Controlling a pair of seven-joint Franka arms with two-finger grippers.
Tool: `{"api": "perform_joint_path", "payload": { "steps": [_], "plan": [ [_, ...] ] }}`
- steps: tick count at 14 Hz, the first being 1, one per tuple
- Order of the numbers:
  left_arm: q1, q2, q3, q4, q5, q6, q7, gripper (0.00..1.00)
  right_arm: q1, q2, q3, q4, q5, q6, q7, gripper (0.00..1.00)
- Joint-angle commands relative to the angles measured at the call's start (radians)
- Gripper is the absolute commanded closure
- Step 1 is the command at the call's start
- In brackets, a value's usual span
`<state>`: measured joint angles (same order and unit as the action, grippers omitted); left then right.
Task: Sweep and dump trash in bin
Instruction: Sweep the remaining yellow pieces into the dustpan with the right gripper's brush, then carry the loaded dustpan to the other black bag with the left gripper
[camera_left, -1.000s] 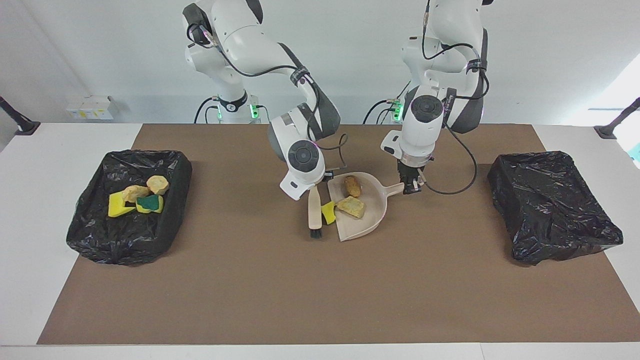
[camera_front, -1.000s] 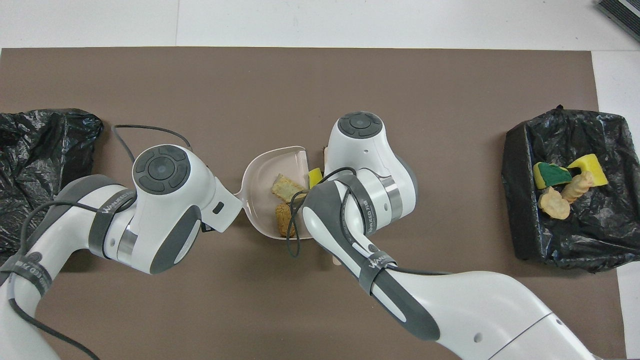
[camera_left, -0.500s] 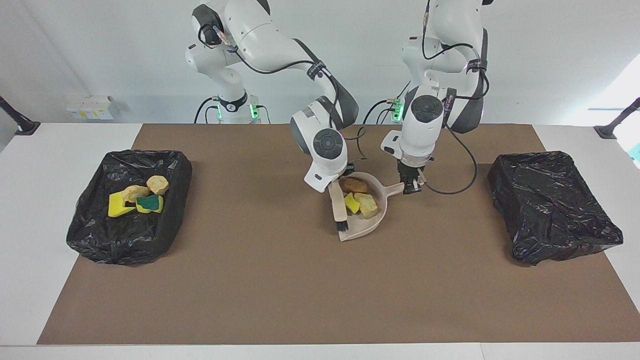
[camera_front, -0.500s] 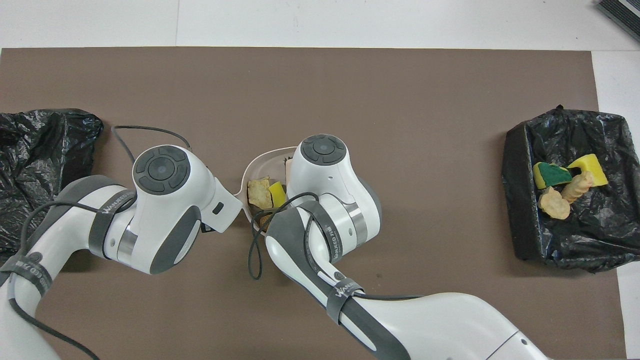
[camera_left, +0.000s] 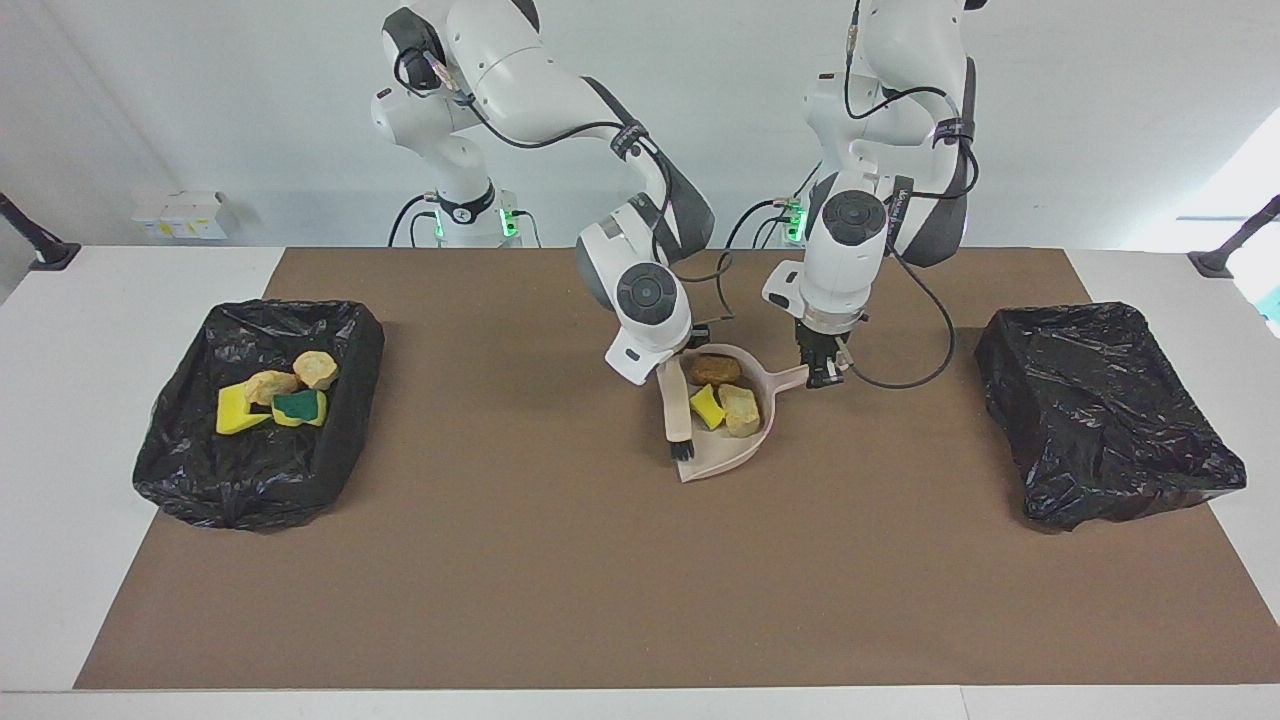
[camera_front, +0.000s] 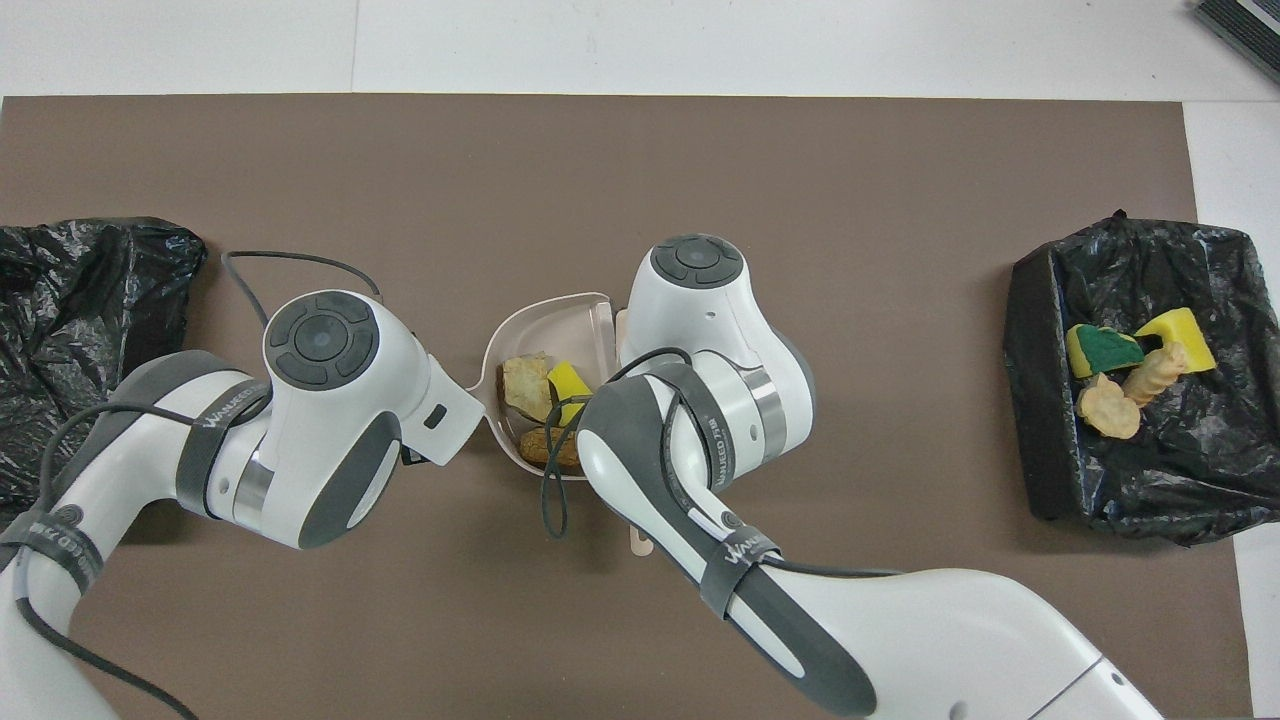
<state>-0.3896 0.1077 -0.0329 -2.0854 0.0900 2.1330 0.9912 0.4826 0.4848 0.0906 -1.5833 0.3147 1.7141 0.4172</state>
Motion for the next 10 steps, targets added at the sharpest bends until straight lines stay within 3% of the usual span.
{"api": "perform_joint_path", "payload": {
  "steps": [1,7,10],
  "plan": [
    [0.005,-0.023,0.008,-0.027,0.010,0.033,0.039,1.00,-0.006,-0.043,0.003,0.011,-0.017,-0.074,0.017,1.00],
    [0.086,0.009,0.010,0.028,0.010,0.032,0.222,1.00,0.014,-0.179,0.008,-0.023,-0.031,-0.263,0.127,1.00],
    [0.130,0.013,0.010,0.076,0.010,0.021,0.351,1.00,0.076,-0.250,0.012,-0.122,-0.019,-0.249,0.244,1.00]
  ]
}}
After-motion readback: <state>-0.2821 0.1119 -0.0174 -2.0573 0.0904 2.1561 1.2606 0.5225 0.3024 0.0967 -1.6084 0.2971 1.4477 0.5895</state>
